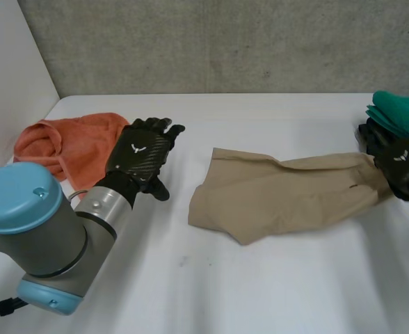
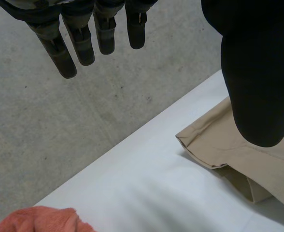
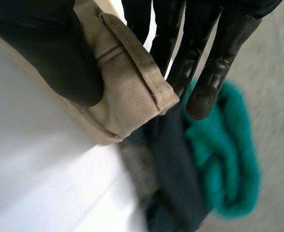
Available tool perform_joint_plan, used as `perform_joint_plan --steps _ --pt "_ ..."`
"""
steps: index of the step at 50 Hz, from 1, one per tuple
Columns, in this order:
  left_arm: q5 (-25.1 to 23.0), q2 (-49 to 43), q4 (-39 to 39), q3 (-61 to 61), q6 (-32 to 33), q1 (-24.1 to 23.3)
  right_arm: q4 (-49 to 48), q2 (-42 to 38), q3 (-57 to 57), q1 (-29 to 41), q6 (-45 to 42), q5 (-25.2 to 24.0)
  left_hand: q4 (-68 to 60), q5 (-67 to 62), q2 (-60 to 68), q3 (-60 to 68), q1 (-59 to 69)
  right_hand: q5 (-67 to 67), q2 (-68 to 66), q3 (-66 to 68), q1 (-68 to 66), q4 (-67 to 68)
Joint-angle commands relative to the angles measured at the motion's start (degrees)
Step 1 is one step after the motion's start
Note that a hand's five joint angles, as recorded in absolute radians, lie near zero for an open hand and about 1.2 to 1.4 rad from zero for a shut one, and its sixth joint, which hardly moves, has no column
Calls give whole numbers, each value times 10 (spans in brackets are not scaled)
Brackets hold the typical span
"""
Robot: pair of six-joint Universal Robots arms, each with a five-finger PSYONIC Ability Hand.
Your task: Fold the laundry.
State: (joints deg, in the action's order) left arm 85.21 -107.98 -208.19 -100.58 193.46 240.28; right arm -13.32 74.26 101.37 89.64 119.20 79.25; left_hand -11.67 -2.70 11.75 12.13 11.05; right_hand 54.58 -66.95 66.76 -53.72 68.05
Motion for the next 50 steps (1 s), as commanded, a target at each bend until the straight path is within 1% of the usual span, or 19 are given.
perform_joint_plan --steps 1,7,10,13,14,16,17,18,20,21,24,25,28,29,32,35,39,43,50 --pt "0 6 -3 1 0 9 -36 -13 -70 149 -56 -64 16 27 -17 -21 -10 154 -130 132 -263 119" --pt "0 6 -7 19 1 12 -93 -124 -114 276 -59 -145 15 25 -15 -19 -8 154 -130 132 -263 119" --pt "2 4 -6 36 1 13 -97 -180 -135 336 -56 -167 15 25 -15 -19 -8 154 -130 132 -263 119" --pt "2 -1 -6 55 0 14 -96 -212 -146 363 -52 -171 13 23 -14 -17 -7 154 -130 132 -263 119" --pt "3 -3 -5 60 0 14 -97 -222 -152 373 -47 -164 13 23 -14 -17 -7 78 -54 56 -187 43" --pt "8 -13 -5 82 1 12 -97 -223 -158 375 -36 -159 13 23 -14 -17 -7 -249 273 -271 140 -284" --pt "10 -17 -4 89 1 12 -98 -222 -165 377 -14 -146 13 23 -14 -17 -7 -546 570 -568 437 -581" --pt "14 -23 -3 98 2 10 -98 -220 -169 377 4 -135 13 23 -14 -17 -7 -546 570 -568 437 -581" --pt "31 -46 0 133 2 5 -98 -214 -175 375 54 -102 13 23 -14 -17 -7 -546 570 -568 437 -581" --pt "36 -53 2 146 2 4 -96 -192 -179 368 138 -61 13 23 -14 -17 -7 -546 570 -568 437 -581" --pt "58 -82 13 195 1 -8 -91 -137 -175 349 278 -15 11 21 -12 -16 -5 -546 570 -568 437 -581" --pt "62 -89 17 208 1 -12 -90 -99 -168 334 376 9 11 21 -12 -16 -5 -546 570 -568 437 -581" --pt "65 -122 42 257 -1 -36 -80 -54 -159 315 507 20 11 21 -12 -16 -5 -546 570 -568 437 -581" --pt "65 -130 49 268 -2 -43 -62 -35 -155 303 569 19 10 20 -10 -14 -3 -546 570 -568 437 -581" --pt "65 -160 79 303 -12 -68 -20 -22 -155 267 623 19 1 11 -2 -6 5 -546 570 -568 437 -581" --pt "62 -190 110 327 -21 -89 42 -27 -161 228 625 17 1 11 -2 -6 5 -546 570 -568 437 -581" --pt "54 -231 140 354 -21 -112 96 -74 -191 223 602 22 -1 10 0 -4 7 -546 570 -568 437 -581" --pt "55 -275 179 387 -19 -123 113 -146 -231 222 563 26 -19 -9 18 14 25 -546 570 -568 437 -581" --pt "58 -333 255 429 -1 -121 124 -223 -267 223 524 19 -21 -10 20 16 27 -546 570 -568 437 -581"
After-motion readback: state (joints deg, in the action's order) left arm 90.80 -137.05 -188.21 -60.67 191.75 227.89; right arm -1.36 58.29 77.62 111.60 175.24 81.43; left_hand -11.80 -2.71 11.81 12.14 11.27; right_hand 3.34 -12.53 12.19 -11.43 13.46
